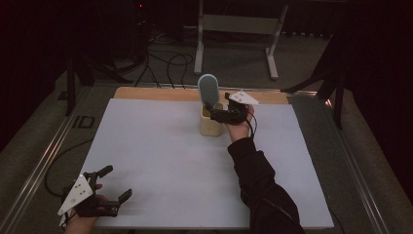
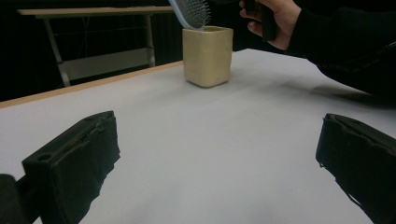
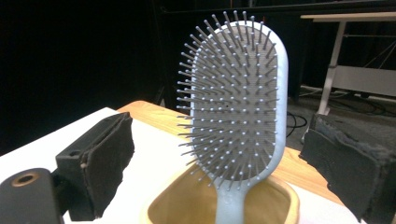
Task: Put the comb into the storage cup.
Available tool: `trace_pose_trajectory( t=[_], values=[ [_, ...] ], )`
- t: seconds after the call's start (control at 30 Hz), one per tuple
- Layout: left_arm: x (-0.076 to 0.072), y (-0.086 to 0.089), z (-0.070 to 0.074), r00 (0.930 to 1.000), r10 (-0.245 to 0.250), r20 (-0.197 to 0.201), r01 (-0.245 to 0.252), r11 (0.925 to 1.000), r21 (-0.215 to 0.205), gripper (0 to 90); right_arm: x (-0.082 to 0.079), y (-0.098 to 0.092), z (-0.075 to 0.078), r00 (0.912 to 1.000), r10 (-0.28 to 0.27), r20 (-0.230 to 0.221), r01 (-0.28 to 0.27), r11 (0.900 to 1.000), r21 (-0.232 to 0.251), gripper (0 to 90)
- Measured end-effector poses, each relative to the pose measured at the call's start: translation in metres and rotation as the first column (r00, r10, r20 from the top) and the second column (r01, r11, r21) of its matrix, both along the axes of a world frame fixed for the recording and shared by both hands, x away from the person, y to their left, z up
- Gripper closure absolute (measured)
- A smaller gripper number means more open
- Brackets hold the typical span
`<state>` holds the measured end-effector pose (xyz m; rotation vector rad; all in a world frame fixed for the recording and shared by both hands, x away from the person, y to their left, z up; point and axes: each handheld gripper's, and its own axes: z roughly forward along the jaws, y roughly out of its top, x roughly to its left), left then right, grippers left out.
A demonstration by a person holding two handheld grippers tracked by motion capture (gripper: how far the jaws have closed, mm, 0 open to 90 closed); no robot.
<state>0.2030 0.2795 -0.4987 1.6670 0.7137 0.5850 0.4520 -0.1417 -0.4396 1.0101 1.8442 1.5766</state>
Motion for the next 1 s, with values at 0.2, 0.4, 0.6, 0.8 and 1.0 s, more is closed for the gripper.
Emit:
trace_pose_trajectory(
  t=[0.2,0.4,0.6,0.8,1.0],
  values=[
    [0.0,0.0,0.0,1.0,0.0,-0.003,0.0,1.0,0.002,0.0,-0.001,0.002,0.002,0.9997,0.015,-0.018,-0.016,1.0,-0.023,8.2],
    [0.001,0.0,0.0,1.0,-0.003,-0.001,0.003,1.0,0.0,0.0,-0.003,-0.001,0.007,0.9989,0.033,-0.034,-0.034,0.999,-0.03,8.2],
    [0.0,0.0,0.001,1.0,0.0,0.002,0.0,1.0,-0.003,0.0,-0.007,-0.007,0.009,0.9977,0.052,-0.044,-0.053,0.998,-0.029,8.3],
    [0.0,0.0,0.001,1.0,0.001,0.002,-0.001,1.0,-0.003,0.0,-0.012,-0.009,0.01,0.9959,0.071,-0.056,-0.073,0.997,-0.025,8.3],
    [0.0,0.0,0.001,1.0,0.0,0.004,0.0,1.0,0.0,0.0,-0.019,-0.014,0.011,0.9944,0.086,-0.062,-0.088,0.996,-0.034,8.3]
  ],
)
